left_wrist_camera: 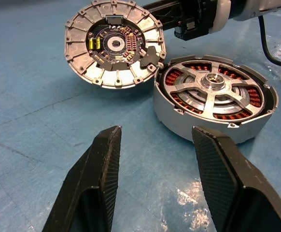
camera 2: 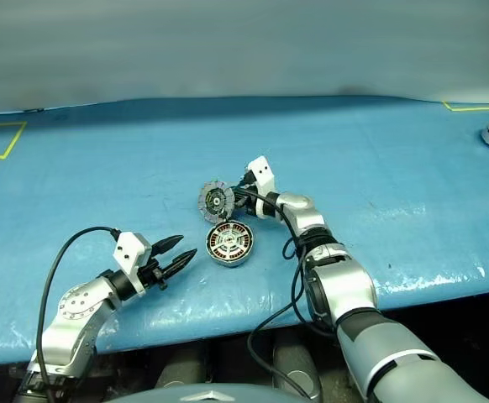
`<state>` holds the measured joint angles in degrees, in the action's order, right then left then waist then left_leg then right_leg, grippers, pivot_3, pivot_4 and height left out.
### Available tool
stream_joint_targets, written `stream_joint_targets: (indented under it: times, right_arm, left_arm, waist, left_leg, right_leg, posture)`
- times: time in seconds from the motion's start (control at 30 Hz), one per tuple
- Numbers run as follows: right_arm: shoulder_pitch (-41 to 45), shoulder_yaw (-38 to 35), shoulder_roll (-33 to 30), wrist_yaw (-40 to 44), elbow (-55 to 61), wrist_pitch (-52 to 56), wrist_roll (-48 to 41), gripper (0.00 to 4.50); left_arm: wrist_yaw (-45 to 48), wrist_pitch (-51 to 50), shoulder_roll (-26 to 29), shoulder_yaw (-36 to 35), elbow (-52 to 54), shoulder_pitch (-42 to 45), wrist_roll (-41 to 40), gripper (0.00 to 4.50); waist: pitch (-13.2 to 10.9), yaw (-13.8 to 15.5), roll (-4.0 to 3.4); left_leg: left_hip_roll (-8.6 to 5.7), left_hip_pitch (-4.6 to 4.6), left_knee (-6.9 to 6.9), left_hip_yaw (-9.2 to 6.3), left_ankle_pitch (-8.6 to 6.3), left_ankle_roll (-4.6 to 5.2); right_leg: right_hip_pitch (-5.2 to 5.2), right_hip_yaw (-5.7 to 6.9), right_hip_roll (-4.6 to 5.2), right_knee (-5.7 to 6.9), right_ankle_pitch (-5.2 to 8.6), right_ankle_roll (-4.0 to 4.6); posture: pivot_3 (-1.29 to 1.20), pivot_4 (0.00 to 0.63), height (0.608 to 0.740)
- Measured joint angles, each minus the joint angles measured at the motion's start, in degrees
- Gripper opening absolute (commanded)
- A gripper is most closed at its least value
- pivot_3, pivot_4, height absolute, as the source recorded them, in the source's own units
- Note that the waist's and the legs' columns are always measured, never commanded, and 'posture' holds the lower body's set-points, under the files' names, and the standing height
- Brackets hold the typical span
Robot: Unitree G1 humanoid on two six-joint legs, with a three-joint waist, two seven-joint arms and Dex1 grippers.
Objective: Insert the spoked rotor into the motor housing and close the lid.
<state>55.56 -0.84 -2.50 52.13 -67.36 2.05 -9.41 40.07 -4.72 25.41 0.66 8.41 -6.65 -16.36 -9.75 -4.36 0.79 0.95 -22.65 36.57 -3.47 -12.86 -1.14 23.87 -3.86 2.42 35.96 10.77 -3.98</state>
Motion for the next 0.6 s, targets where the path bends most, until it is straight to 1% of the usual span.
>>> stream_joint_targets:
  times: [0.13, 0.3, 0.5, 0.53, 0.6]
  right_arm:
    - [0.23, -0.8, 1.5, 3.55, 0.0, 2.58, -0.64, 0.26]
    - [0.2, -2.39, 1.4, 6.71, 0.25, 4.86, -2.24, 0.26]
    - [-2.13, -2.45, 0.6, 12.83, 5.16, 6.82, -3.74, 0.26]
    - [-2.93, -2.43, 0.49, 13.13, 6.5, 6.71, -3.92, 0.26]
    - [-4.55, -2.83, 0.59, 9.84, 8.36, 3.63, -3.94, 0.26]
  left_arm:
    - [0.03, -0.07, 0.1, 0.0, 1.26, 0.65, -0.01, 2.47]
    - [0.07, -0.26, 0.75, -0.01, 1.26, 0.63, 0.01, 2.47]
    - [0.21, -0.23, 1.22, -0.32, 1.26, 0.58, -0.2, 2.47]
    - [0.22, -0.14, 1.23, -0.54, 1.26, 0.58, -0.28, 2.47]
    - [-0.2, 0.09, 1.15, -1.66, 1.26, 0.67, -0.45, 2.47]
  waist:
    - [-0.01, -0.01, -0.02]
    - [-0.02, -0.04, -0.04]
    - [-0.03, -0.03, -0.05]
    - [-0.03, -0.03, -0.05]
    - [-0.03, -0.03, -0.05]
  left_leg:
    - [0.0, -0.01, -0.01, 0.0, 0.0, 0.0]
    - [0.0, -0.01, -0.04, 0.0, 0.0, 0.0]
    - [0.0, 0.0, -0.07, -0.02, 0.0, 0.0]
    - [0.0, 0.0, -0.07, -0.02, 0.0, 0.0]
    - [0.0, 0.0, -0.07, -0.01, 0.0, 0.0]
  right_leg:
    - [0.01, 0.0, 0.0, 0.0, 0.0, 0.0]
    - [0.02, 0.01, 0.0, 0.0, 0.04, -0.05]
    - [0.02, 0.01, -0.01, 0.0, 0.08, -0.15]
    - [0.02, 0.01, -0.01, 0.0, 0.1, -0.18]
    - [0.04, 0.01, -0.01, 0.0, 0.1, -0.19]
  posture:
    - [0.0, 0.15, 0.74]
    - [0.0, 0.15, 0.74]
    - [0.0, 0.15, 0.74]
    - [0.0, 0.15, 0.74]
    - [0.0, 0.15, 0.74]
